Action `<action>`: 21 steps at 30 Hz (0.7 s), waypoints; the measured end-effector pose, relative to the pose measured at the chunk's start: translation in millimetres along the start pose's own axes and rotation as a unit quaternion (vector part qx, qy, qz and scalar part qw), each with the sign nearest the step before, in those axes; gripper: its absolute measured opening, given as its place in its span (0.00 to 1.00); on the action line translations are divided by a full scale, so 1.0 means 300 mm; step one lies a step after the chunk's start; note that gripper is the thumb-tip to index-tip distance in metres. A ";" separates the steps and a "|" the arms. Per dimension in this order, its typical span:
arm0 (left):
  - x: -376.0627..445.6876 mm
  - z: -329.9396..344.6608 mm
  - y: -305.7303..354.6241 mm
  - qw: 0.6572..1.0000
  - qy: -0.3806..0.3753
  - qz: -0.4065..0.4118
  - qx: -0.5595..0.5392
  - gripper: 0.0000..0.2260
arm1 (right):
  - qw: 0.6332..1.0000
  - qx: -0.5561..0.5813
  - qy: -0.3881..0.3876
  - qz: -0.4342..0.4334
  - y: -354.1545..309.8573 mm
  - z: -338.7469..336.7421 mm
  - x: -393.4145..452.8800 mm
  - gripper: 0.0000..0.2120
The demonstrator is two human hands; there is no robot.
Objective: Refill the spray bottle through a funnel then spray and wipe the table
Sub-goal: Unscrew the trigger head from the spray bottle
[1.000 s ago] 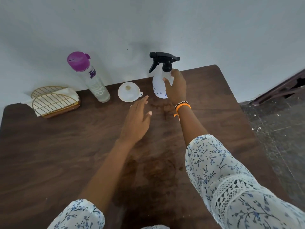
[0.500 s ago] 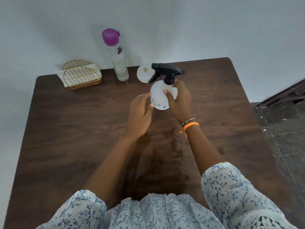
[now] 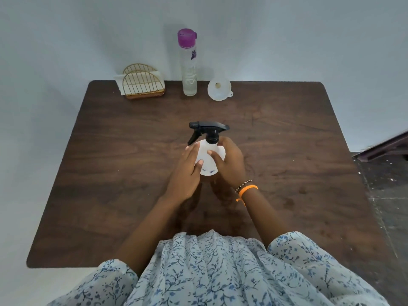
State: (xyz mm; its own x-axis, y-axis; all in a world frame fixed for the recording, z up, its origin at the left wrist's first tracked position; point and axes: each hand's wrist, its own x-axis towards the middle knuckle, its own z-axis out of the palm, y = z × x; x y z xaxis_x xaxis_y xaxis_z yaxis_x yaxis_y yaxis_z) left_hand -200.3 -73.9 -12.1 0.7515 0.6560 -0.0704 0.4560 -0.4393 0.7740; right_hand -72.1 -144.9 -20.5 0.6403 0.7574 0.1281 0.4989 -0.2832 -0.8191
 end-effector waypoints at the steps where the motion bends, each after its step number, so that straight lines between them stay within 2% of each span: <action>1: -0.008 0.002 -0.011 1.000 -0.003 -0.001 0.008 0.22 | 1.000 -0.002 -0.004 0.002 0.003 0.006 -0.010 0.12; 7: -0.043 0.010 -0.053 1.000 -0.007 -0.007 0.021 0.23 | 1.000 -0.015 -0.006 -0.024 -0.005 0.015 -0.048 0.13; 14: -0.035 0.013 -0.079 0.999 -0.007 0.004 0.040 0.25 | 1.000 -0.003 -0.019 -0.014 -0.001 0.010 -0.047 0.15; 21: 0.022 0.010 -0.053 0.999 -0.031 -0.025 0.008 0.30 | 0.994 0.102 0.024 0.017 -0.063 -0.006 -0.037 0.13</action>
State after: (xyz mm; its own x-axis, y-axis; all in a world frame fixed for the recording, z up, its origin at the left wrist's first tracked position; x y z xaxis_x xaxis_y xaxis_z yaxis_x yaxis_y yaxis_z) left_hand -201.2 -64.6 -26.8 0.7552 0.6385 -0.1480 0.5013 -0.4172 0.7580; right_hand -87.6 -149.1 -5.5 0.6840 0.7194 0.1205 0.3506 -0.1794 -0.9192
